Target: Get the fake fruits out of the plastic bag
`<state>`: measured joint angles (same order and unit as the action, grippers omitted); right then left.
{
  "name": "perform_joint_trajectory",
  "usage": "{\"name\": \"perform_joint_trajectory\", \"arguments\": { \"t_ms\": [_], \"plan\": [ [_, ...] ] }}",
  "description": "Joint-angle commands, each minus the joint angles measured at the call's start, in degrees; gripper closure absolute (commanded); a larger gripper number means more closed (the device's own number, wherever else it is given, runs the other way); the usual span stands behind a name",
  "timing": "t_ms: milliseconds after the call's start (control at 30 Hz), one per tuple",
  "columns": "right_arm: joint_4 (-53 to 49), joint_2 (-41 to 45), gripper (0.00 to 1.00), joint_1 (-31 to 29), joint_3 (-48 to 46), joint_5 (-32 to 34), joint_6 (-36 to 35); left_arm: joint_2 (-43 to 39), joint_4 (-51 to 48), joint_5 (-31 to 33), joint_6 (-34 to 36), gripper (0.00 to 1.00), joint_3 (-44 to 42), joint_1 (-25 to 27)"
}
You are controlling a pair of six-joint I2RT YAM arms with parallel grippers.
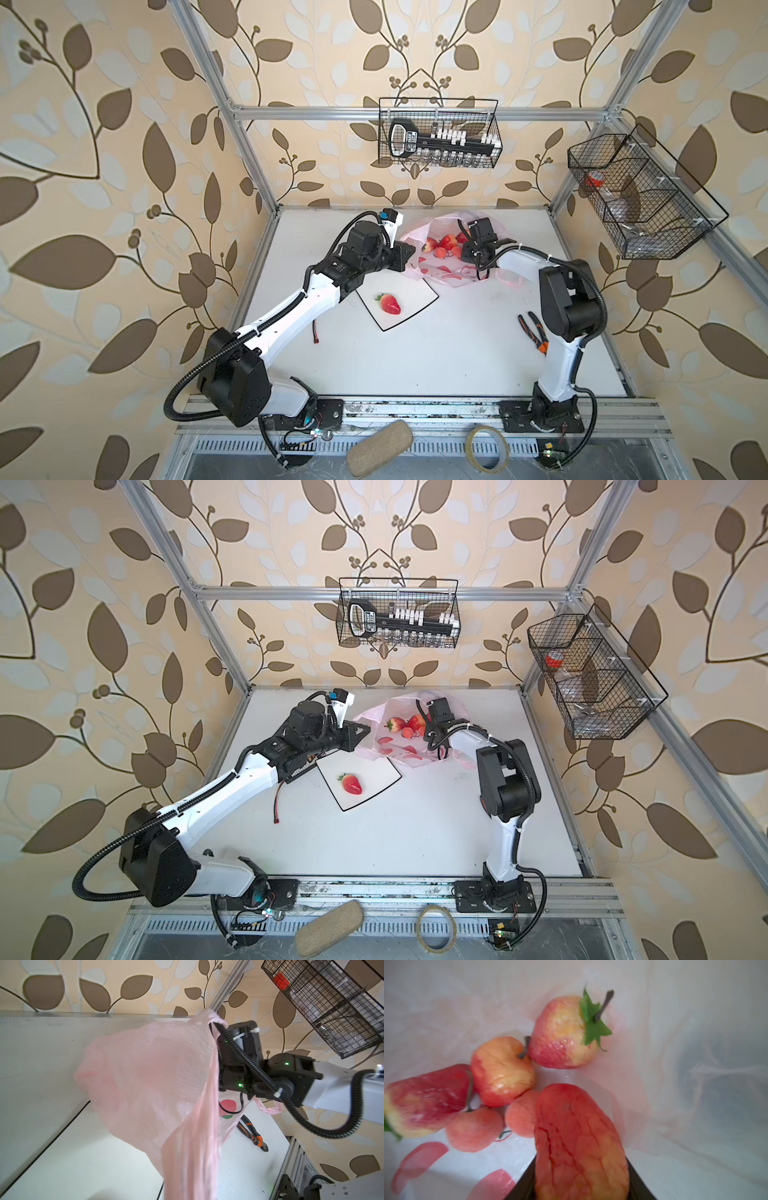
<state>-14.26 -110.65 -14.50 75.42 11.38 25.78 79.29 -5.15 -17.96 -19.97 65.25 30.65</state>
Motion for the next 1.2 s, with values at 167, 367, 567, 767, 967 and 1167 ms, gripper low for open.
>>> {"name": "perform_joint_trajectory", "arguments": {
  "t_ms": [167,367,567,767,967,1167],
  "plan": [
    [3.3,7.9,0.59,-0.7,-5.0,-13.3,-3.1,0.3,4.1,1.8,-1.6,1.0,-0.7,-0.7],
    [5.3,11.7,0.58,-2.0,-8.7,-22.6,-6.0,0.3,4.5,2.5,-1.7,1.0,-0.9,-0.7],
    [4.8,13.0,0.57,-3.9,-12.7,-21.1,-7.8,0.4,4.8,3.6,-1.8,1.0,-0.7,-0.7],
    [1.1,9.7,0.56,-6.5,-14.3,-12.8,-6.7,0.1,4.2,3.5,-1.3,1.0,-1.0,-0.7],
    [1.1,8.8,0.46,-7.8,-13.7,-11.2,-5.9,-0.2,3.6,3.2,-0.6,1.0,-1.4,-0.7],
    [0.1,10.8,0.31,-7.7,-12.1,-9.5,-8.9,-0.1,3.5,2.9,-0.6,1.0,-1.2,-0.7]
  ]
}}
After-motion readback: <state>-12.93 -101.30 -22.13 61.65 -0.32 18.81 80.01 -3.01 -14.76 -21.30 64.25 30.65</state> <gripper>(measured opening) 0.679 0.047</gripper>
